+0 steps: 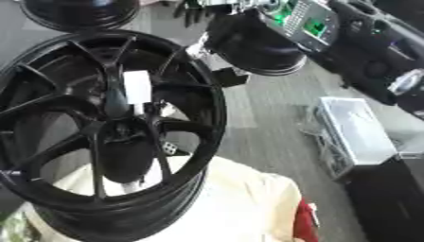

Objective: Pull the pin out of the wheel hub.

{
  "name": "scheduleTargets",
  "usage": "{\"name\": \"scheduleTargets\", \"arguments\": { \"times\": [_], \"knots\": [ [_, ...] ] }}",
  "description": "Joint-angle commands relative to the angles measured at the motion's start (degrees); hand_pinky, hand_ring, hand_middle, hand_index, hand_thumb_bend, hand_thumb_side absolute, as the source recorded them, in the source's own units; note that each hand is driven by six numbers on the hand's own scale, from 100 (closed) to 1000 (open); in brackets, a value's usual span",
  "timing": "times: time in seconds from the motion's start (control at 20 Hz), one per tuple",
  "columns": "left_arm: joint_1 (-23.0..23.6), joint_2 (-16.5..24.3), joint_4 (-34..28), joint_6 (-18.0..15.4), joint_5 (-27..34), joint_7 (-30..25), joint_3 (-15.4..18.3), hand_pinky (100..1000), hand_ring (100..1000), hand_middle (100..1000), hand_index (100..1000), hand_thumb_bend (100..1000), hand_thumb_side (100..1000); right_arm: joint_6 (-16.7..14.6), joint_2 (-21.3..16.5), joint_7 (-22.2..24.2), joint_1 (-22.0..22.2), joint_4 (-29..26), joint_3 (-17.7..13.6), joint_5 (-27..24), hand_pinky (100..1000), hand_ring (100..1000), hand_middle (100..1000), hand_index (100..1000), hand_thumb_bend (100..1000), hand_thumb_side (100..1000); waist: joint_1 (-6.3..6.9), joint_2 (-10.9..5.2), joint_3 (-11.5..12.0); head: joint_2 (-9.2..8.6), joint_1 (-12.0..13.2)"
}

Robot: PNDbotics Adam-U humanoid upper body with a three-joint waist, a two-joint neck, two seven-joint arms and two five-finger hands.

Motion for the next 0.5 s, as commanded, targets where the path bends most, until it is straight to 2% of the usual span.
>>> {"name": "scheduleTargets", "arguments": {
  "times": [0.05,0.5],
  "knots": [
    [-0.8,1.1,-0.9,-0.1,0.0,-0.4,0.2,685,1000,892,765,100,674,-0.2,0.1,0.8,-2.0,0.7,0.0,0.4,907,876,795,948,457,652,0.62,-1.21,-0.2,-0.09,0.2],
    [-0.7,1.2,-0.9,0.1,-0.1,-0.7,0.1,685,1000,894,766,100,678,-1.3,2.8,3.3,-4.2,2.1,0.9,0.9,905,873,792,939,454,738,0.64,-1.34,-0.2,-0.09,0.5]
  ]
}}
